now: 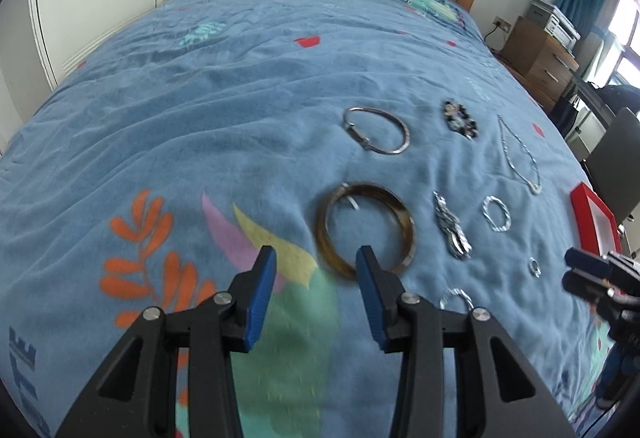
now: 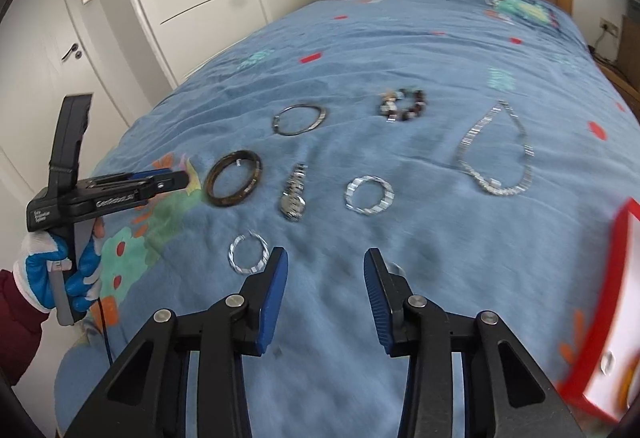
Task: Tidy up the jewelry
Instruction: 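Grasp the brown bangle with the left tool while the right tool grasps the watch, then carry the brown bangle and watch into the red box and release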
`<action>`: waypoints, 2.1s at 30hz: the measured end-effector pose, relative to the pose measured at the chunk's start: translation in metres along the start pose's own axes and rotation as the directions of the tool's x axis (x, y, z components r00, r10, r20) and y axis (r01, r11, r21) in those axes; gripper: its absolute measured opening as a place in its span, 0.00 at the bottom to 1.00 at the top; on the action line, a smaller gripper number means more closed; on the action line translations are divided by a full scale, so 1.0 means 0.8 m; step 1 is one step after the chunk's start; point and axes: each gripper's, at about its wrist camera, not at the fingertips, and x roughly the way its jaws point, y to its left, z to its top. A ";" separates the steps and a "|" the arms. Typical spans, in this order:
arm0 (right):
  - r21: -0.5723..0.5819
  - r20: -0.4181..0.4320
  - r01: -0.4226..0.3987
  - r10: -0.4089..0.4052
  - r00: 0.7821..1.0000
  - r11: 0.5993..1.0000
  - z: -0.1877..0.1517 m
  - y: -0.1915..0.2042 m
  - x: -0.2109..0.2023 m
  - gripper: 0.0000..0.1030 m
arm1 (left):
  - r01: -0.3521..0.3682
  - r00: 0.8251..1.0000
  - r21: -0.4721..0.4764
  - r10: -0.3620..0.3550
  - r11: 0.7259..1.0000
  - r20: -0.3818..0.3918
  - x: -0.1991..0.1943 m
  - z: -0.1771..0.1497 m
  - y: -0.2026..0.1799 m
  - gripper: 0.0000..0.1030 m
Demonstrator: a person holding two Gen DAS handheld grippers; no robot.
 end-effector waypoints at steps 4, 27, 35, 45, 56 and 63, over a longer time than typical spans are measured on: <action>-0.010 -0.013 -0.028 0.028 1.000 1.000 0.016 0.013 0.038 0.38 | 0.005 0.999 0.005 -0.004 1.000 -0.032 0.031 0.010 0.004 0.38; -0.040 -0.044 -0.035 0.033 0.998 0.999 0.046 0.041 0.141 0.24 | -0.054 0.998 -0.023 0.054 0.998 -0.016 0.047 0.014 0.021 0.07; -0.015 0.029 -0.055 0.056 0.998 0.998 0.046 0.035 0.070 0.24 | -0.066 0.998 -0.029 0.066 0.997 0.003 0.003 0.009 0.014 0.07; 0.006 0.117 0.040 -0.041 0.992 0.999 0.031 -0.008 -0.049 0.24 | -0.036 0.998 0.010 0.036 0.999 0.042 -0.055 0.002 -0.040 0.07; 0.080 0.195 0.182 -0.195 0.961 0.980 -0.011 -0.093 -0.189 0.24 | 0.075 0.994 0.129 -0.084 0.989 0.068 -0.092 0.006 -0.184 0.07; 0.129 0.224 0.262 -0.285 0.932 0.956 -0.032 -0.166 -0.261 0.24 | 0.171 0.982 0.212 -0.185 0.962 0.048 -0.091 0.016 -0.306 0.07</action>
